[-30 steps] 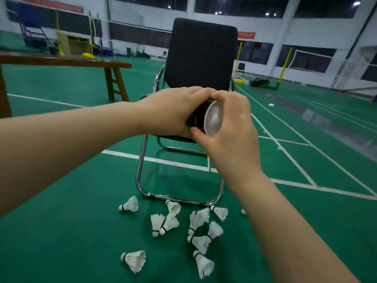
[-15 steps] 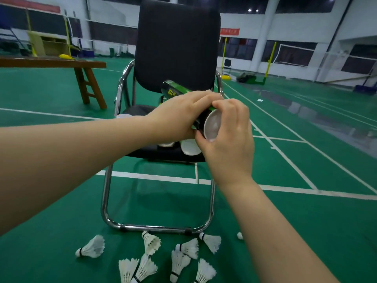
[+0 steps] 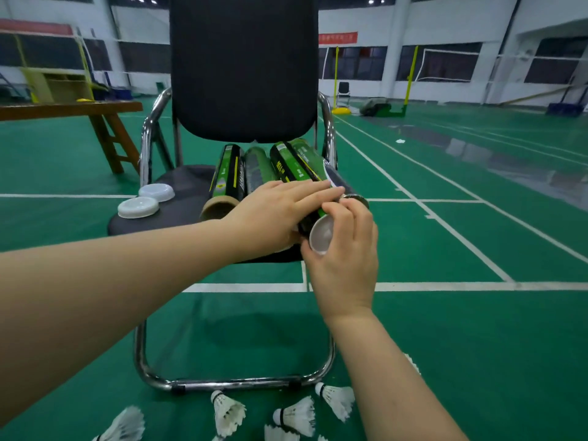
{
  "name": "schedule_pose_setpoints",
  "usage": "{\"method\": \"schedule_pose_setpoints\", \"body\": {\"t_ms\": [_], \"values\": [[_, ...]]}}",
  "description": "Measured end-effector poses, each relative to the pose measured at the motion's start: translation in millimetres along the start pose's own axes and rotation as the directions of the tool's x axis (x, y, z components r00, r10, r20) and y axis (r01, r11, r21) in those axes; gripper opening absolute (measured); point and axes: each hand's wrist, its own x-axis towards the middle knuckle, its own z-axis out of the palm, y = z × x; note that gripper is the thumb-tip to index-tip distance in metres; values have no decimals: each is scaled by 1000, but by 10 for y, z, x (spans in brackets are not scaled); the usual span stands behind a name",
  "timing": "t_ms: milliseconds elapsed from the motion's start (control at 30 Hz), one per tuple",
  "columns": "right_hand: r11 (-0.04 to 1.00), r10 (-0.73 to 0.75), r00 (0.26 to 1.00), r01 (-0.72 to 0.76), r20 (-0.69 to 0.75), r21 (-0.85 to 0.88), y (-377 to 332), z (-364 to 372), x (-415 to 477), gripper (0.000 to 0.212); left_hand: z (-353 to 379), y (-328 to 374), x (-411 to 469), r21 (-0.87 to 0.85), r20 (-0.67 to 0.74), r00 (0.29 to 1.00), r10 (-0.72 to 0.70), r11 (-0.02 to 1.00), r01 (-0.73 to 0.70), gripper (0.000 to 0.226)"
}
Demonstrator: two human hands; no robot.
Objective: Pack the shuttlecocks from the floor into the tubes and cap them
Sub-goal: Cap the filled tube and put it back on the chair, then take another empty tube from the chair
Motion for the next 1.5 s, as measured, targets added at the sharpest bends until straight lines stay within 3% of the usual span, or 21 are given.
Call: {"method": "schedule_pose_setpoints", "body": {"t_ms": [233,367,500,567,667,767,900,1033,1133,1233,1367,1500], "values": [[994,96,987,-89,127,-58,15,286,-70,69,-35,-274,-337,160,118,987,-112,983,93,101],[946,274,891,-181,362,-270,-26,373,0,74,-138,-487,-552,222,183,960,-211,960,169,105],[914,348,856,-219,381,-341,-165,376,88,85,-159,-606,-750,237,225,932,-285,944,232,108],[931,294,891,-186,346,-314,-351,403,98,89,-149,-619,-822,220,235,925,-298,943,248,109],[970,34,963,33,269,-240,-678,555,58,88,-127,-675,-921,176,166,937,-307,944,278,107],[953,-120,956,186,266,-239,-931,799,-50,90,-124,-775,-1041,126,90,932,-352,932,340,97],[891,-219,911,333,351,-308,-1073,1053,-168,91,-98,-894,-1235,124,99,908,-407,911,395,106],[796,-182,860,414,477,-442,-1083,1236,-153,104,-12,-993,-1367,19,147,890,-433,900,435,113],[739,-129,789,480,600,-473,-1084,1291,-93,88,8,-978,-1452,-6,213,871,-442,891,454,116],[736,-138,848,434,512,-520,-1061,1326,-36,75,1,-971,-1541,-10,216,864,-455,884,468,118],[734,-222,867,449,445,-509,-1008,1359,-102,51,-79,-934,-1612,-34,186,872,-454,884,467,118],[772,-264,892,423,367,-474,-1070,1250,-119,52,-230,-808,-1587,-62,133,901,-412,904,423,120]]}}
